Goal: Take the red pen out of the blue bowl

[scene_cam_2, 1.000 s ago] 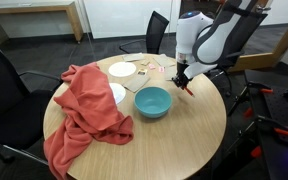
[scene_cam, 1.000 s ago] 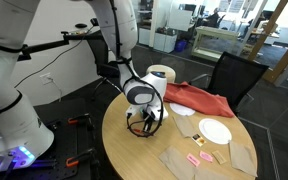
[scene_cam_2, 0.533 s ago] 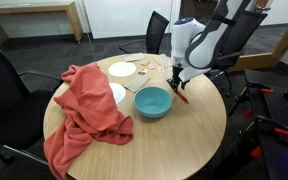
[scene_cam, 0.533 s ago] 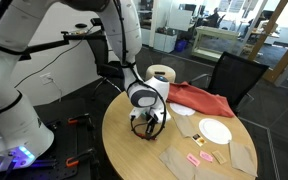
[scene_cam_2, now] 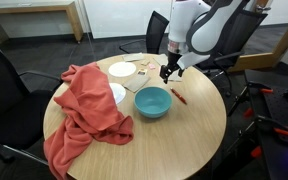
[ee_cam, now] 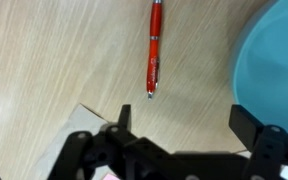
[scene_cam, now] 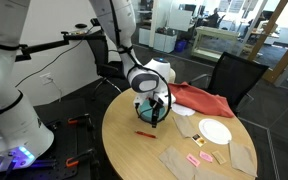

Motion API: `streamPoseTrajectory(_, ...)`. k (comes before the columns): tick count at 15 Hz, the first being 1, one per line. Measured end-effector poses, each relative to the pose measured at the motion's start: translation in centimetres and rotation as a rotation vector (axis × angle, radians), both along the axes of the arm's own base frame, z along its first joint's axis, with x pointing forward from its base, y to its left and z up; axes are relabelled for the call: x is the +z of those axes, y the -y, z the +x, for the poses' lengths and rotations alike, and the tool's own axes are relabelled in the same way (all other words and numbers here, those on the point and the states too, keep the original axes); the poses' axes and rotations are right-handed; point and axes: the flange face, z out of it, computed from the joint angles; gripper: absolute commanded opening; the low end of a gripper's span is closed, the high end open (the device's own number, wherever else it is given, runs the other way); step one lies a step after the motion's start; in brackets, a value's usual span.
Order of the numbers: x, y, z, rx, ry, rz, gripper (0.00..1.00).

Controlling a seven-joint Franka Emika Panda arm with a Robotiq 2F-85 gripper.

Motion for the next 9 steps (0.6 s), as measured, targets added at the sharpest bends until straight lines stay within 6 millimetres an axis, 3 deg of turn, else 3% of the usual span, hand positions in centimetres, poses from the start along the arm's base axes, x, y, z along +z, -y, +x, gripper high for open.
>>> streamPoseTrajectory(5,4.8,-1.7,-0.8,0.045,0.057,0.019,1.0)
streamPoseTrajectory(9,5.4,-1.8,-1.1,0.048,0.062,0.023,1.0)
